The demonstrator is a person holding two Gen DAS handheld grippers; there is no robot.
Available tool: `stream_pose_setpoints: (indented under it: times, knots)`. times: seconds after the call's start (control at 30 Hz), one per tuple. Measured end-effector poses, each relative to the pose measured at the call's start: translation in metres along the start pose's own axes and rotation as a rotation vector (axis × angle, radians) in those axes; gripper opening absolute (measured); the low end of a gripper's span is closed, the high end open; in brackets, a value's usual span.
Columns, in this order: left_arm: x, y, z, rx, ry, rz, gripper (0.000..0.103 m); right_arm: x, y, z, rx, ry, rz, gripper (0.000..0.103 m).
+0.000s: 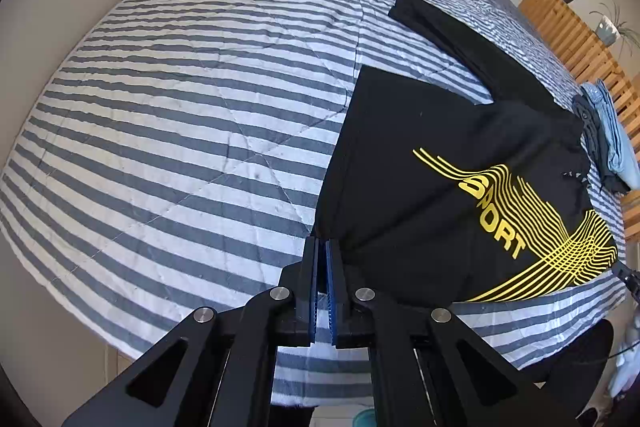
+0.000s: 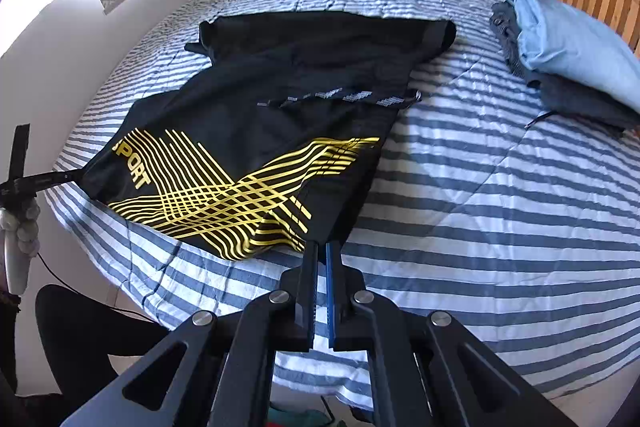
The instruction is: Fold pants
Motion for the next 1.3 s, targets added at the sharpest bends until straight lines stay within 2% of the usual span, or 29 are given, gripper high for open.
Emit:
stream_pose_setpoints:
  times: [0.07, 0.13, 0.23, 0.27, 0.3, 0.4, 0.47, 0.57, 0.63, 0.67, 0.7, 0.73, 0.83, 1.0, 1.13, 1.27, 1.3]
  knots:
    - [0.003, -0.001, -0.017, 0.015, -0.014, -0.003, 0.003, -0.003, -0.014, -0.025, 0.013, -0.031, -0.006, 0.000]
    - [0.008, -0.002, -0.028, 0.002, -0.027, 0.019, 0.004, 0.001, -0.029, -0.039, 0.077, -0.046, -0.022, 0.000]
    - [0.006, 0.002, -0.028, 0.014, -0.013, 0.006, 0.011, 0.016, -0.033, -0.030, 0.153, 0.005, -0.096, 0.000]
    - [0.000, 0.006, -0.029, -0.006, -0.029, 0.001, 0.013, 0.019, -0.033, -0.025, 0.165, 0.022, -0.102, 0.000]
    - [-0.006, 0.009, -0.029, -0.022, -0.042, -0.010, 0.014, 0.020, -0.033, -0.022, 0.159, 0.029, -0.091, 0.001]
    - [-0.033, 0.009, -0.025, 0.027, -0.046, -0.043, 0.014, 0.011, -0.025, -0.019, 0.089, 0.022, -0.063, 0.004]
    - [-0.058, 0.000, -0.020, 0.017, -0.042, -0.008, 0.014, -0.003, -0.017, -0.018, 0.079, -0.002, -0.063, 0.009]
    - [-0.099, -0.022, -0.016, 0.009, -0.045, 0.052, 0.015, -0.034, -0.017, -0.017, 0.055, -0.044, -0.034, 0.022]
    - [-0.129, -0.042, -0.011, 0.015, -0.048, 0.096, 0.025, -0.057, -0.024, -0.011, 0.049, -0.081, -0.002, 0.035]
    - [-0.143, -0.050, -0.006, 0.022, -0.045, 0.117, 0.037, -0.067, -0.028, -0.006, 0.049, -0.088, 0.015, 0.036]
    - [-0.157, -0.059, 0.000, 0.032, -0.043, 0.143, 0.044, -0.076, -0.032, 0.002, 0.046, -0.084, 0.034, 0.037]
    - [-0.171, -0.066, 0.007, 0.023, -0.044, 0.162, 0.045, -0.082, -0.036, 0.010, 0.039, -0.073, 0.055, 0.037]
    - [-0.209, -0.076, 0.037, -0.012, -0.034, 0.178, 0.045, -0.093, -0.044, 0.035, 0.015, -0.048, 0.110, 0.037]
    - [-0.254, -0.083, 0.107, 0.036, -0.004, 0.123, 0.045, -0.105, -0.056, 0.073, 0.029, -0.012, 0.157, 0.037]
    - [-0.273, -0.078, 0.156, 0.086, 0.018, 0.065, 0.045, -0.117, -0.065, 0.097, 0.029, 0.007, 0.189, 0.037]
    - [-0.286, -0.074, 0.187, 0.104, 0.020, 0.017, 0.044, -0.126, -0.063, 0.121, 0.027, 0.040, 0.170, 0.037]
    - [-0.288, -0.075, 0.191, 0.109, 0.013, 0.014, 0.025, -0.128, -0.062, 0.127, 0.022, 0.048, 0.171, 0.038]
Point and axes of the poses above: each gripper's, at about its wrist camera, not at the fingertips, and z roughly the way its jaws point, y to its left, x to its underside, the point moved 8 cm from there along z, roughly the way its jaws point, and after that the axes turned 10 degrees about x, right-handed, at the moved point
